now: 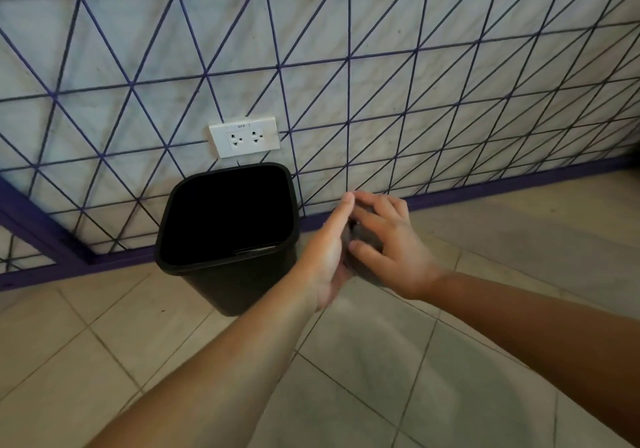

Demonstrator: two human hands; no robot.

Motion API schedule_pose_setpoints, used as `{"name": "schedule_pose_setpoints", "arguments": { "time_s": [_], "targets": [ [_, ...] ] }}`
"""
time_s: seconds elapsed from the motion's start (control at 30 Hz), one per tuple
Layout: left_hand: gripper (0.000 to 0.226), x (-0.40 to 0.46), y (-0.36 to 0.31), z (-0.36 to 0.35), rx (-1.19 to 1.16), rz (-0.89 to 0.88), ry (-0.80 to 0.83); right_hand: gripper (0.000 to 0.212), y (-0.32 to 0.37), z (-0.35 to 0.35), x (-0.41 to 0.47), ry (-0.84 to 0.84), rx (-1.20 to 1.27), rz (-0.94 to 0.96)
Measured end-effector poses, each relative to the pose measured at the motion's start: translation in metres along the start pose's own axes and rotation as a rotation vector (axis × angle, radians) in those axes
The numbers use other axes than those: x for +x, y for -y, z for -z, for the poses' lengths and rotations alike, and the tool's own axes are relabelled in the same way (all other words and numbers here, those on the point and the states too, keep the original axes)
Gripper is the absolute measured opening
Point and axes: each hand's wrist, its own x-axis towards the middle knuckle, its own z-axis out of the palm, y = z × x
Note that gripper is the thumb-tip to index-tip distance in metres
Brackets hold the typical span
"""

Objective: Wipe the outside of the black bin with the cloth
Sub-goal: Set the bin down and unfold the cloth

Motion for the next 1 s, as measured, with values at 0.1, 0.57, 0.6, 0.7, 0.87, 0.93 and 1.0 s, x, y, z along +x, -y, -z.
{"name": "schedule_pose_setpoints", "arguments": {
  "time_s": [0.1,0.57,0.6,0.7,0.87,0.93,1.0],
  "targets": [
    [0.032,0.008,0.013,0.002,-0.186,-0.039,-0.057,0.065,-0.008,0.003,-0.005,-0.133,0.183,-0.152],
    [0.022,0.058,0.038,0.02,0.218,-0.071,-0.203,0.033,-0.074,0.001,-0.006,0.077,0.87,-0.813],
    [0.02,0.066,0.041,0.022,0.258,-0.062,-0.21,0.04,-0.081,-0.003,-0.002,0.098,0.789,-0.82],
    [0.027,0.088,0.054,0.029,0.325,-0.002,-0.281,0.027,-0.104,-0.017,0.012,0.046,0.702,-0.823],
    [0.064,0.122,0.089,0.044,0.201,0.1,-0.399,0.022,-0.144,-0.047,0.027,-0.092,0.565,-0.855],
    [0.066,0.135,0.097,0.049,0.231,0.051,-0.432,0.036,-0.155,-0.059,0.035,-0.157,0.538,-0.862],
    [0.073,0.151,0.099,0.054,0.274,-0.011,-0.458,0.042,-0.164,-0.068,0.046,-0.213,0.555,-0.86]
  ]
}}
